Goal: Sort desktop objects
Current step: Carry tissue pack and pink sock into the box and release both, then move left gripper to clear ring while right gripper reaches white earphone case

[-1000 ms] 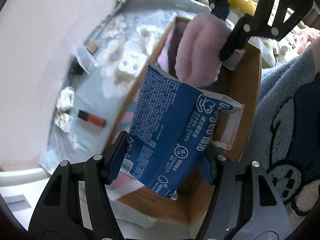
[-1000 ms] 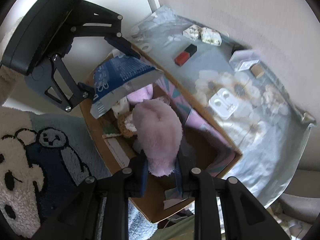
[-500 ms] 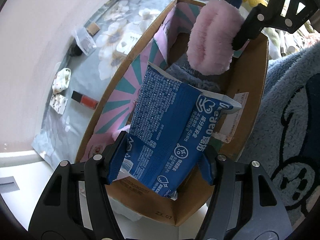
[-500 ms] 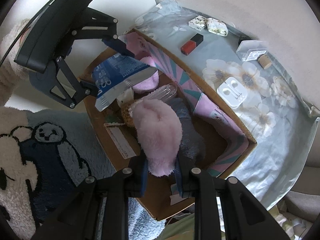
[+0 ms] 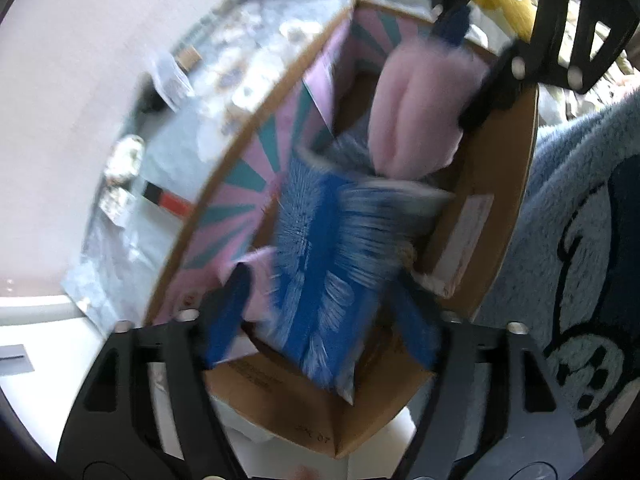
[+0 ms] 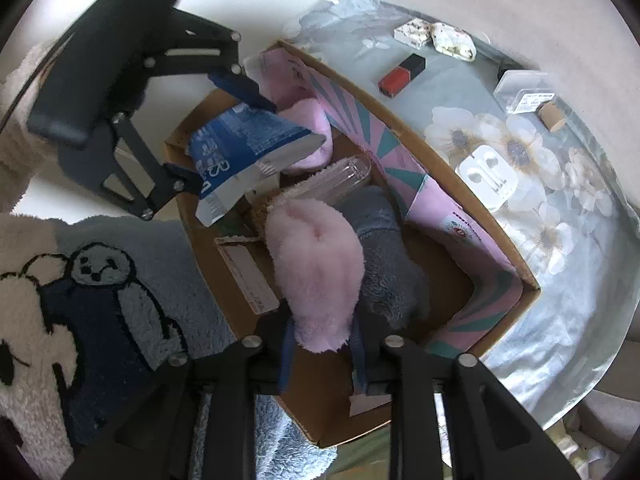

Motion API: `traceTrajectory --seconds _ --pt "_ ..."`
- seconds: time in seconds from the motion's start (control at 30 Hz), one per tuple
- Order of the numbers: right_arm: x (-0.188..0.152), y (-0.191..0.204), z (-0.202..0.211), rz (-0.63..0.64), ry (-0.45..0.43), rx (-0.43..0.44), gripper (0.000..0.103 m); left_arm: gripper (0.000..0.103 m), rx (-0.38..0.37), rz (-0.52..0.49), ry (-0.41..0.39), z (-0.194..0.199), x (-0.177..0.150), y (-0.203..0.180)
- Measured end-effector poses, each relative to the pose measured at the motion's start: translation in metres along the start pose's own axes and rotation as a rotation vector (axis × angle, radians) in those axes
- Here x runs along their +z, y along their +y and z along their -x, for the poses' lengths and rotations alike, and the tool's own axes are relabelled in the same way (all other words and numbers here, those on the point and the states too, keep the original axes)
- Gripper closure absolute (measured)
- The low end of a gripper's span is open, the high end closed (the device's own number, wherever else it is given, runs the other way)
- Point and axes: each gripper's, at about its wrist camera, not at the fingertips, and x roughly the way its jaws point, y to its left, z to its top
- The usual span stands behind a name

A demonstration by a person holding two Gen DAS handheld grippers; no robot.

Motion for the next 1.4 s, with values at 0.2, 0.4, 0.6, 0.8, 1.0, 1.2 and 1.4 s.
traceTrajectory --seconds 0.2,0.4,0.6,0.8,1.0,1.2,1.4 --pt "0.001 -0.008 0.003 -0.055 -0.027 0.018 0.015 0.000 0.000 0.027 -0.068 0.017 0.004 0.002" --pt "0.006 -0.012 0.005 -0.061 -0.038 -0.011 0.015 0.000 0.002 0.043 -0.072 0.020 0.007 0.007" --pt "0.007 -0.008 0.008 -0.048 -0.045 -0.037 0.015 0.000 -0.009 0.070 -0.097 0.029 0.007 0.013" --pt "0.011 -0.009 0.019 -0.061 -0.069 -0.072 0.015 0.000 -0.025 0.119 -0.146 0.046 0.007 0.026" --pt "0.012 -0.011 0.036 -0.079 -0.095 -0.139 0.015 0.000 -0.044 0.168 -0.196 0.062 0.003 0.042" --pt "0.014 -0.011 0.052 -0.110 -0.126 -0.132 0.015 0.001 -0.034 0.258 -0.231 0.072 -0.007 0.067" --pt "0.027 -0.022 0.074 -0.179 -0.170 -0.183 0.015 0.002 0.057 0.405 -0.261 0.089 -0.029 0.115"
